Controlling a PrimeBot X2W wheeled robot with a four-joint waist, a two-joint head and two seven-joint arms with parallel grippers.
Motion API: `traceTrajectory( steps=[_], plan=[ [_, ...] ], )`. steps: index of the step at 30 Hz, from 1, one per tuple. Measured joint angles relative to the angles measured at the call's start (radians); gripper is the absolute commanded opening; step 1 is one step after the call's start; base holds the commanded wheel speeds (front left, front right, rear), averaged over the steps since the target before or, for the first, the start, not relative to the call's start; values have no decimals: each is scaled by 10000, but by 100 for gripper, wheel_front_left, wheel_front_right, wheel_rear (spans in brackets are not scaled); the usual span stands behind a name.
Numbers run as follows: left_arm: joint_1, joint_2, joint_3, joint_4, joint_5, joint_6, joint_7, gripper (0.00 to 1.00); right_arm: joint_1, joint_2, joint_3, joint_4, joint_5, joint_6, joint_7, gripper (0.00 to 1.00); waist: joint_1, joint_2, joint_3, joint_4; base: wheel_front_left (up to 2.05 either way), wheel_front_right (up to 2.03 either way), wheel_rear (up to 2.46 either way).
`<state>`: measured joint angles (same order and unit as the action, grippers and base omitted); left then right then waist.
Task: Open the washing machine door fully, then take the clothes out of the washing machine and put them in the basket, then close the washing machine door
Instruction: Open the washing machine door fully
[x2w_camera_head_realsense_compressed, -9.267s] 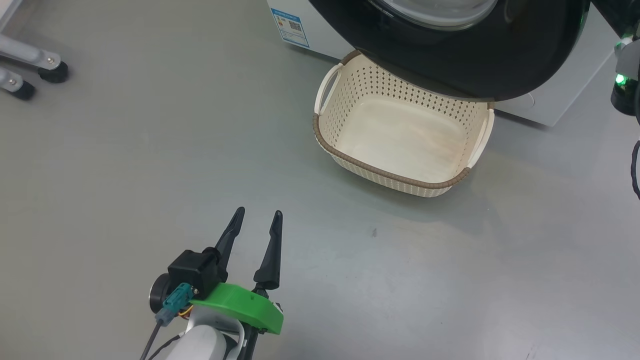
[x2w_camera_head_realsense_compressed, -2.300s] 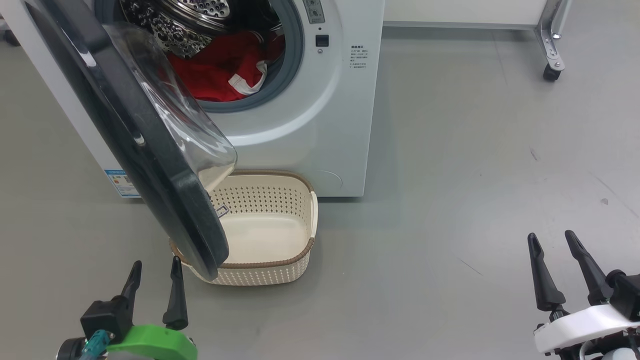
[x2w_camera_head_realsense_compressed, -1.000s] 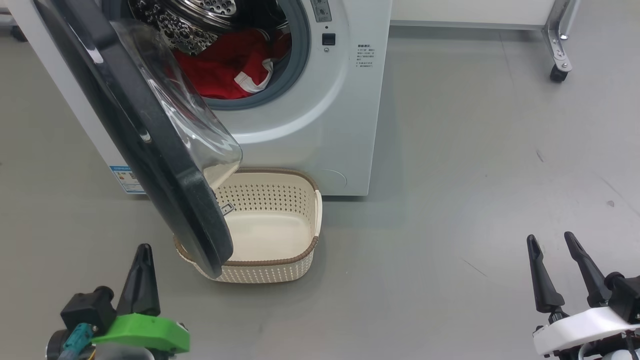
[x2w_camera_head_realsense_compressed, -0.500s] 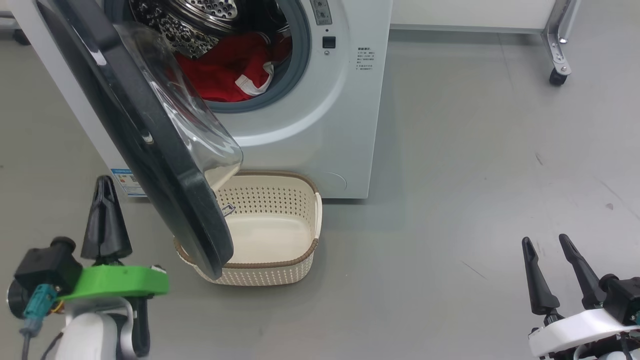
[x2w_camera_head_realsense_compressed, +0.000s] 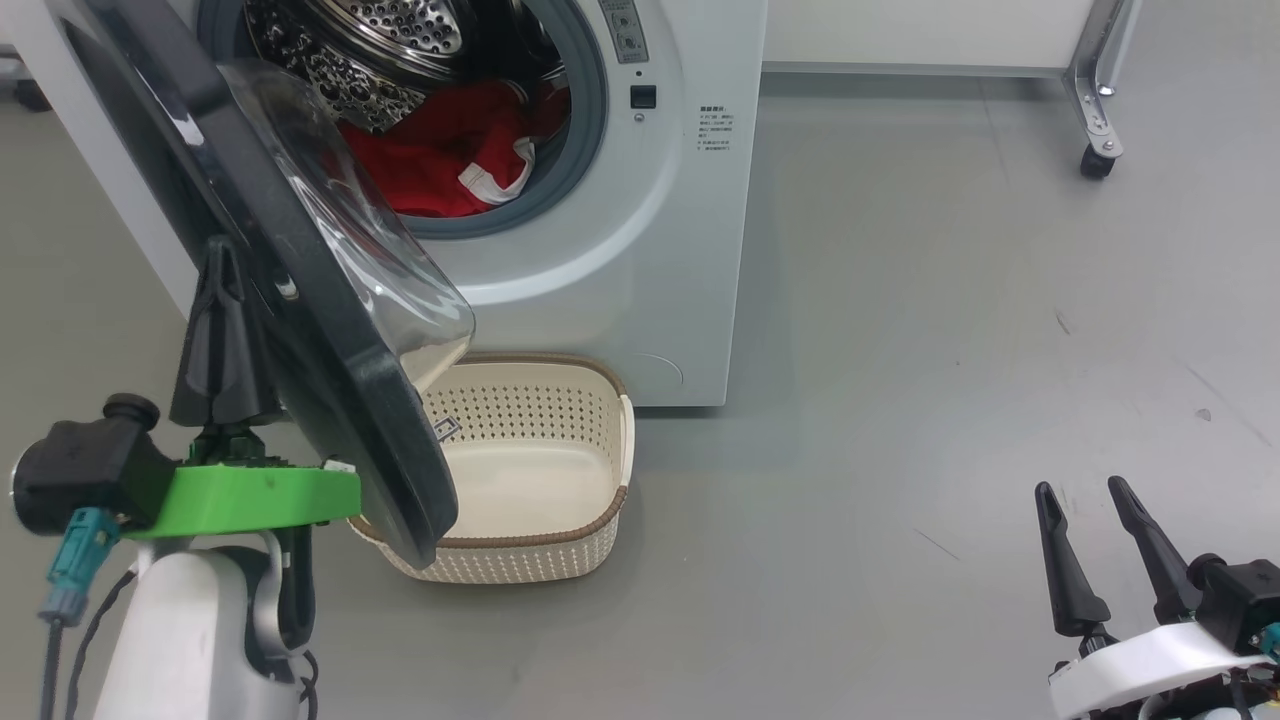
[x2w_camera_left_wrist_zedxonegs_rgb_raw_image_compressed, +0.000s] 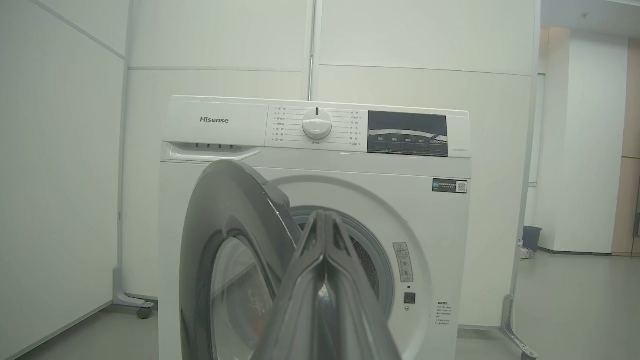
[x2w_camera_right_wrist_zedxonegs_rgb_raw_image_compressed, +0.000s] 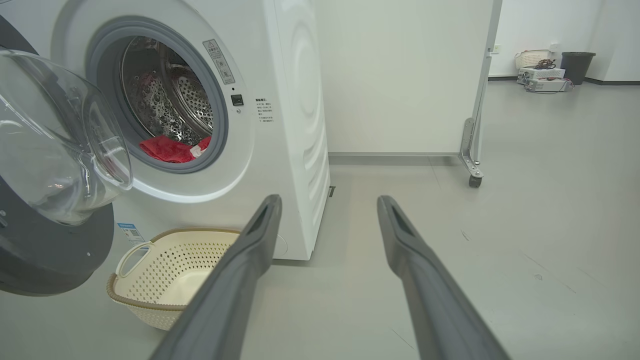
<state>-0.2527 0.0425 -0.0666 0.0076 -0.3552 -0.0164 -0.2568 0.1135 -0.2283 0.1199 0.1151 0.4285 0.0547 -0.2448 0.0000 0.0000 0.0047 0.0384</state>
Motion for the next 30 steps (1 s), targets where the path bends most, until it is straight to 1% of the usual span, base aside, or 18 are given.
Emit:
traceTrajectory(
  steps=[4,14,15,21,23,28,29,30],
  plan=[
    [-191,-8,-401,-29,65,-153,8,0,0,48,-12,44,-4,50,0,100,0,0,-41,-62,0,0,0],
    [-301,-19,-1381,134,44,-328,483,0,1,105,-59,94,-88,59,0,100,0,0,-56,-244,0,0,0],
    [-300,-23,-1532,236,31,-328,646,0,1,113,-50,102,-92,150,0,100,0,0,-35,-285,0,0,0],
    [-274,-27,-1983,821,-228,-326,1080,0,-13,247,17,140,-144,169,0,100,0,0,83,-479,0,0,0],
    [-260,-29,-2056,1007,-230,-314,1164,0,-18,301,40,161,-161,236,0,100,0,0,114,-552,0,0,0],
    [-233,-31,-2217,1348,-318,-309,1325,0,-30,351,44,213,-163,261,0,100,0,0,170,-705,0,0,0],
    [-232,-31,-2226,1427,-359,-267,1329,0,-29,364,36,226,-163,261,0,100,0,0,182,-743,0,0,0],
    [-179,-31,-2236,1682,-612,-134,1475,0,-32,393,25,253,-163,265,0,100,0,0,218,-852,0,0,0]
  ],
)
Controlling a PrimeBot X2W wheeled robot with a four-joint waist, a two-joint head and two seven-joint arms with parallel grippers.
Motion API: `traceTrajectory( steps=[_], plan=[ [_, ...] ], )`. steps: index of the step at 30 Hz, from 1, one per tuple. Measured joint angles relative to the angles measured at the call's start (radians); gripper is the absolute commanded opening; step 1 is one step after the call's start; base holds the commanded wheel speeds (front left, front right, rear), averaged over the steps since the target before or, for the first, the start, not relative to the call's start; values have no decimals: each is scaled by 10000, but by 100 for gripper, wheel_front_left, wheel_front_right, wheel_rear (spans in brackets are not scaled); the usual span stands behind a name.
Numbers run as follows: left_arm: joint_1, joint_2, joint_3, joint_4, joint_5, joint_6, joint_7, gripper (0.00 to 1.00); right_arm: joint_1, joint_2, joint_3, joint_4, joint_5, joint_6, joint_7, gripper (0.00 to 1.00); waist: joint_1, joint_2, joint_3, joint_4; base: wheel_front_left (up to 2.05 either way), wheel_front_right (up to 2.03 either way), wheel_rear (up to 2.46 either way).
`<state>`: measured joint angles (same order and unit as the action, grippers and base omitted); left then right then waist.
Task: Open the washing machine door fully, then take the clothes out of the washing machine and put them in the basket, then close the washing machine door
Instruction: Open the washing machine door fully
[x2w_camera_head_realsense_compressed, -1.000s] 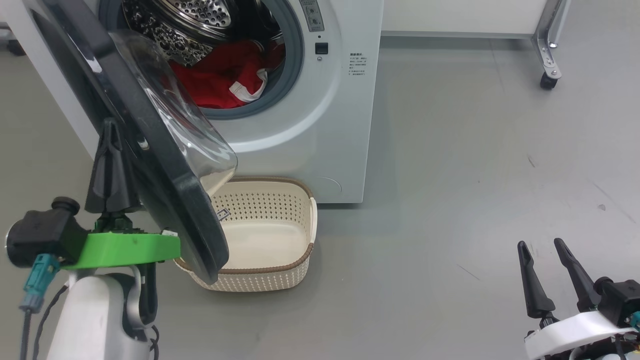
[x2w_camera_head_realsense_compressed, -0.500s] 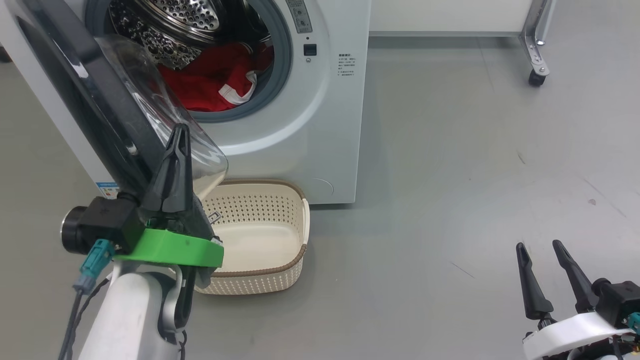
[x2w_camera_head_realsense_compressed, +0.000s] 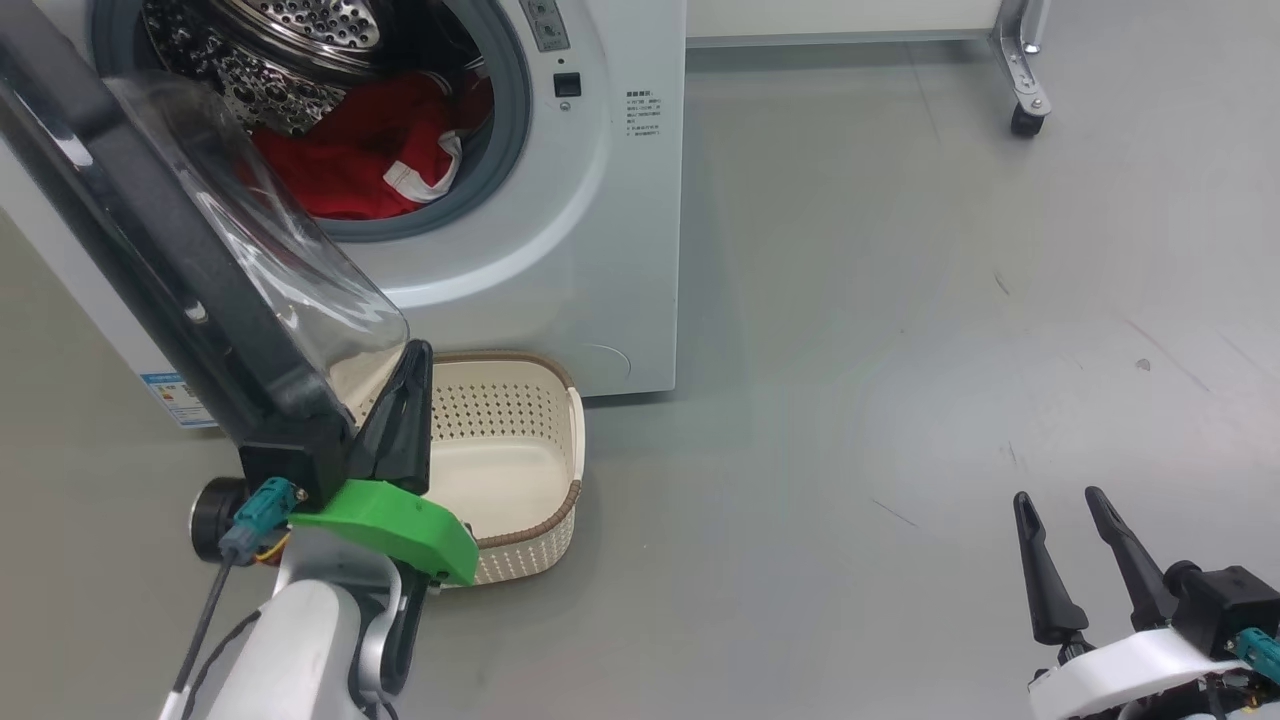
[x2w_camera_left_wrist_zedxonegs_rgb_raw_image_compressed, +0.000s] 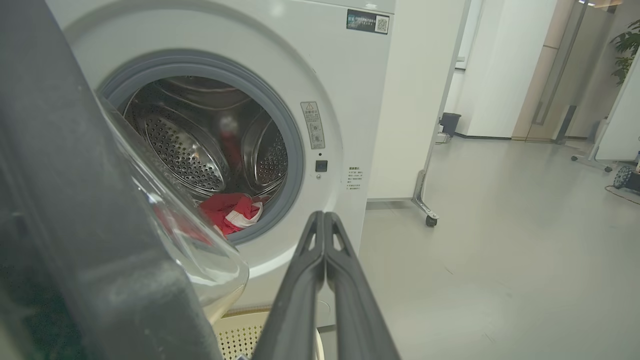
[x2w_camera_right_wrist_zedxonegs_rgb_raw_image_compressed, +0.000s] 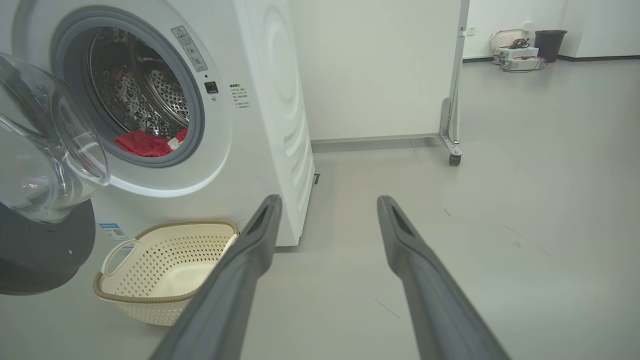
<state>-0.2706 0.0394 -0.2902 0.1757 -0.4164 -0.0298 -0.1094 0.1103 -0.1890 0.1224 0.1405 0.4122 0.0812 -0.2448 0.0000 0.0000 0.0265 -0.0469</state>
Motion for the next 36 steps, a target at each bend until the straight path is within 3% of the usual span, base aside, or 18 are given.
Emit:
traceTrajectory(
  steps=[1,12,36],
  plan=[
    [170,-2,-109,815,-169,263,481,0,-1,23,-151,29,-2,59,0,100,0,0,104,-149,0,0,0],
    [159,0,54,1394,-324,686,552,0,-1,98,-282,59,-73,102,0,100,0,0,187,-153,0,0,0],
    [-26,-144,-148,2036,-491,700,94,0,7,318,-734,94,-117,217,0,100,0,0,293,802,0,0,0]
  ],
)
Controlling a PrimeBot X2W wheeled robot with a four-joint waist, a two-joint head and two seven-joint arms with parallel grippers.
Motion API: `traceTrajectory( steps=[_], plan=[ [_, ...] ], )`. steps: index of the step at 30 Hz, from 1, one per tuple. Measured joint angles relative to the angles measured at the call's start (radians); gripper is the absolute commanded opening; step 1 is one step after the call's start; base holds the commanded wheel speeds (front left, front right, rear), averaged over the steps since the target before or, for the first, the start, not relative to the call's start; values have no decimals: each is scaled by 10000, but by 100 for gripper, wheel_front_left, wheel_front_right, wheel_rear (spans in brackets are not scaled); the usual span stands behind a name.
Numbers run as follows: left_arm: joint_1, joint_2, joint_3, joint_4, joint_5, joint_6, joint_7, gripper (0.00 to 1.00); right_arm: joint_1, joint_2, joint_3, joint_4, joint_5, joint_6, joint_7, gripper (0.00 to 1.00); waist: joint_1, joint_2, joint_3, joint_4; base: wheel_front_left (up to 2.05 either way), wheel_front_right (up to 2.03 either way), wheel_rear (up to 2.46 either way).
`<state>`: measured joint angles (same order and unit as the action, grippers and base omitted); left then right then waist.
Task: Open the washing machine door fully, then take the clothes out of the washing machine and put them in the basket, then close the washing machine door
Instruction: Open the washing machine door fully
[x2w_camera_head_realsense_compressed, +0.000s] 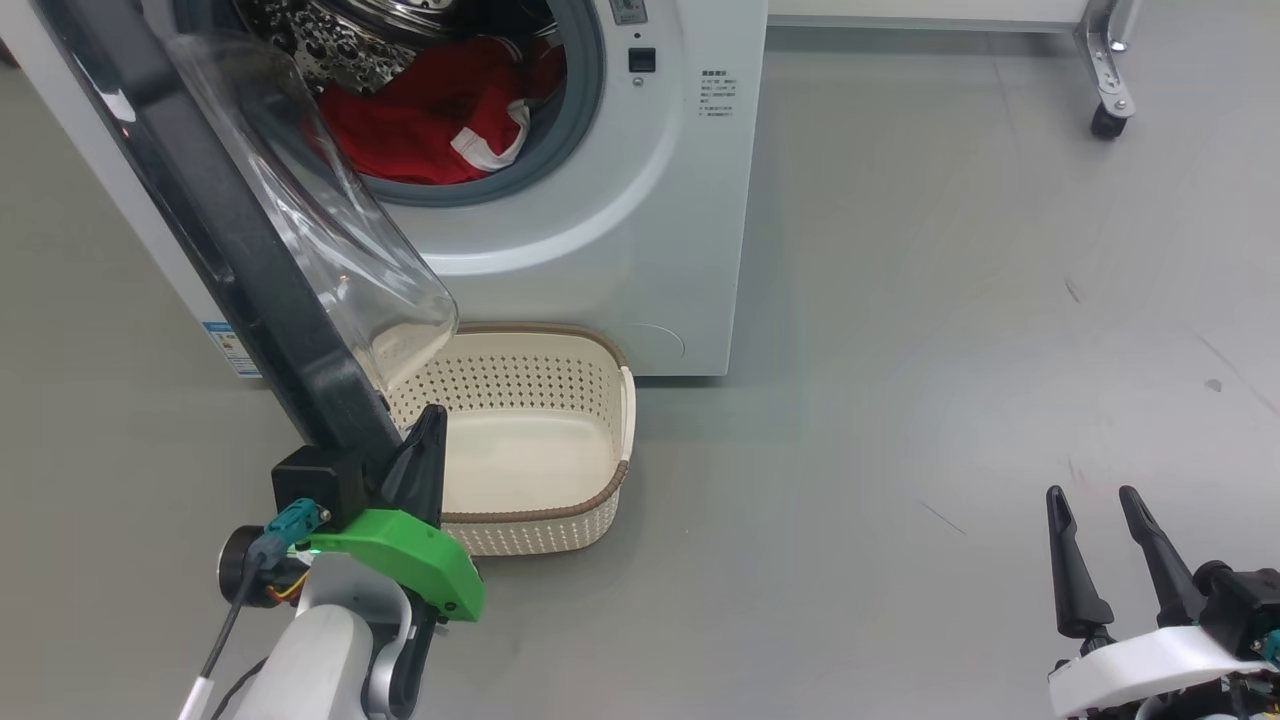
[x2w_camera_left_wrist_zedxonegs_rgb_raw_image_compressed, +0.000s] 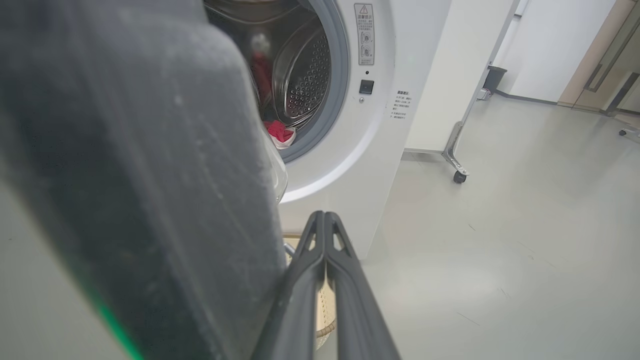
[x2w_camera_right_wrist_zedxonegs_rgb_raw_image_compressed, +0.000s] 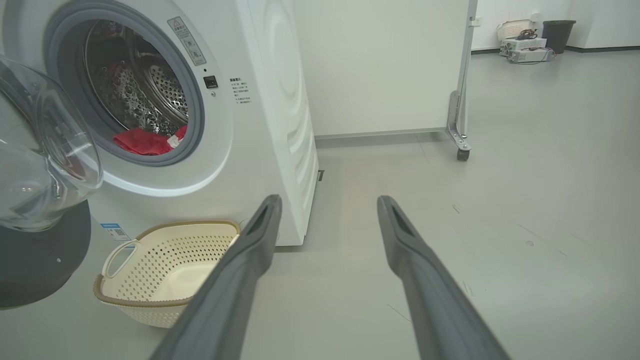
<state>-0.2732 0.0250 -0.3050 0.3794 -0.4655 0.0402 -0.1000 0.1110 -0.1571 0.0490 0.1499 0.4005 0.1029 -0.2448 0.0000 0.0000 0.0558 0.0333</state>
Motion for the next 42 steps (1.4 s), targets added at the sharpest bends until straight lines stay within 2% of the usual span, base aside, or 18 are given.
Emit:
traceTrajectory(
  steps=[26,33,42],
  plan=[
    [-46,-25,196,401,-366,169,-675,0,55,-12,-58,13,-245,92,0,100,0,0,67,2008,0,0,0],
    [-50,-25,612,405,-570,267,-895,0,54,-86,23,-27,-311,96,0,100,0,0,268,2556,0,0,0],
    [-69,-8,1248,339,-727,387,-1118,0,50,-353,125,-88,-357,104,0,100,0,0,836,2849,0,0,0]
  ],
)
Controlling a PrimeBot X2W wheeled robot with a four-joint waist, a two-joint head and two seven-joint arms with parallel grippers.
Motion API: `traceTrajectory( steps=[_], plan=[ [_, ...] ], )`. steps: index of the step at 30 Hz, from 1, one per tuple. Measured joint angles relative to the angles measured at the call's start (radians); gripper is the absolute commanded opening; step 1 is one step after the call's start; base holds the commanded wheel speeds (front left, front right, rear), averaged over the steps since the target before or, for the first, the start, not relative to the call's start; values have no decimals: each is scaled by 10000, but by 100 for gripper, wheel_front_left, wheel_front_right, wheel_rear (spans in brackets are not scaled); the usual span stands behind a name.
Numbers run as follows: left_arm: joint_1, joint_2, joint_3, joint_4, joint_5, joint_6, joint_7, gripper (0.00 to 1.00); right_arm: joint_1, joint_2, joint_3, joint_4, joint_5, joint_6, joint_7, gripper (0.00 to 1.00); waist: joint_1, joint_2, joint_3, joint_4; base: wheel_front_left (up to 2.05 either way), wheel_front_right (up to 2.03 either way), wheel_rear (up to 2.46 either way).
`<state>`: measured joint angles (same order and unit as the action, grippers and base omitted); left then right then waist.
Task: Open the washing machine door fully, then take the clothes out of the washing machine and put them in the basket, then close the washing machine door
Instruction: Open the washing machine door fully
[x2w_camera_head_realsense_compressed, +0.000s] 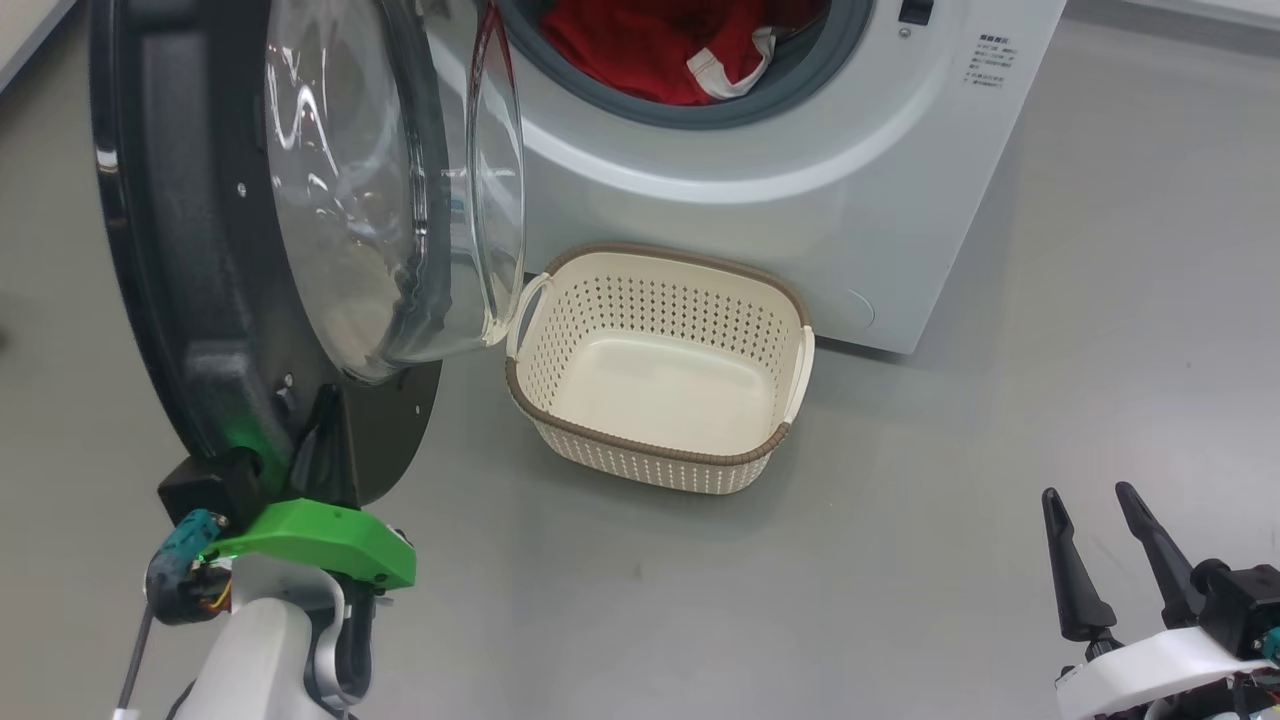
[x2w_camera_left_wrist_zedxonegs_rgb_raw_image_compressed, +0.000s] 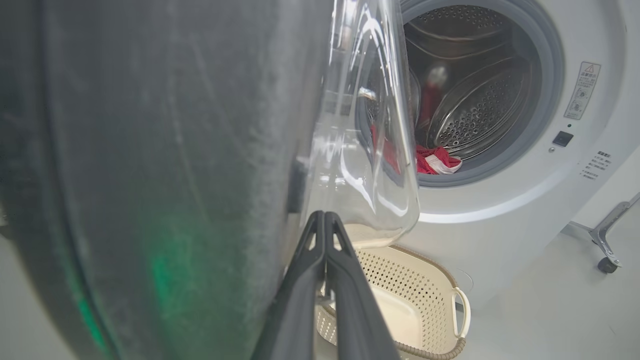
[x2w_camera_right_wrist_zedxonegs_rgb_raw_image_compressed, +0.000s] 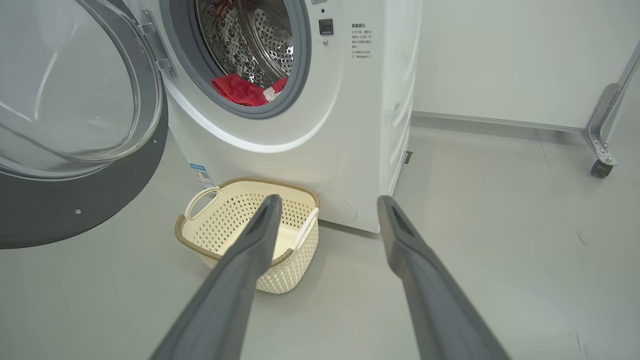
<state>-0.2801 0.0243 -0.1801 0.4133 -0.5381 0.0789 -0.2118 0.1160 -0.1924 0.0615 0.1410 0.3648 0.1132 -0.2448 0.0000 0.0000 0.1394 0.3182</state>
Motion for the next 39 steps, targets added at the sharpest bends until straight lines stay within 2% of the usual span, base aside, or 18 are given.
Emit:
traceTrajectory(
  steps=[26,39],
  plan=[
    [-599,732,2512,-171,-970,174,-299,0,-488,-792,52,-391,-52,84,31,100,1,0,1741,378,0,0,0],
    [-1012,1323,3258,-142,-1129,219,-362,0,-605,-1300,-81,-834,-52,84,288,100,1,0,2545,426,0,0,0]
  ],
)
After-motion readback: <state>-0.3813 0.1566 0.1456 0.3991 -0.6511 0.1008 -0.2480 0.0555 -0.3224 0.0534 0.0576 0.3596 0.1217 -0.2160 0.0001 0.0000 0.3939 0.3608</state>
